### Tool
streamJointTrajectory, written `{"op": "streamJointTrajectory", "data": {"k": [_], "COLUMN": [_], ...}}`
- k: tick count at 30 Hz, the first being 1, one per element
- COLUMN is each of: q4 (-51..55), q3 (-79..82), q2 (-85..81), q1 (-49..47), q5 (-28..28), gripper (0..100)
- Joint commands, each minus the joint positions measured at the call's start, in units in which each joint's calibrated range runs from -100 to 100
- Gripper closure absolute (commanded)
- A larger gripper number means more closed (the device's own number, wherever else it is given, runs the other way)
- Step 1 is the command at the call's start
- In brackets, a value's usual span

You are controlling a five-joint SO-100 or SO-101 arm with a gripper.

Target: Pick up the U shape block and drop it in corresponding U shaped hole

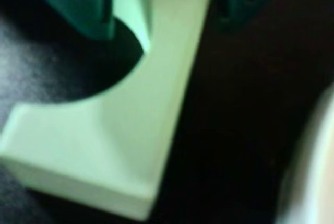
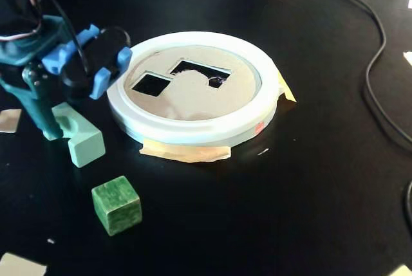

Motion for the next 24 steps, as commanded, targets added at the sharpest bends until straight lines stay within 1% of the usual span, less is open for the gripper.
{"op": "streamJointTrajectory", "data": {"k": [1, 4, 5, 9, 11, 14, 20, 24], "q4": [-1.97, -1.97, -1.97, -1.97, -1.97, -1.97, -1.87, -0.46], "q3": [-5.16, -5.16, -5.16, -5.25, -5.25, -5.25, -6.98, -13.08], "q2": [0.22, -0.32, -0.41, -0.5, -0.5, -0.59, -0.68, -0.77], "q1": [1.01, 1.01, 1.01, 1.01, 1.01, 1.01, 1.01, 1.01], "q5": [-0.2, -0.2, -0.2, -0.2, -0.2, -0.1, 1.81, 5.03], "gripper": [68, 69, 70, 94, 100, 99, 99, 99]}}
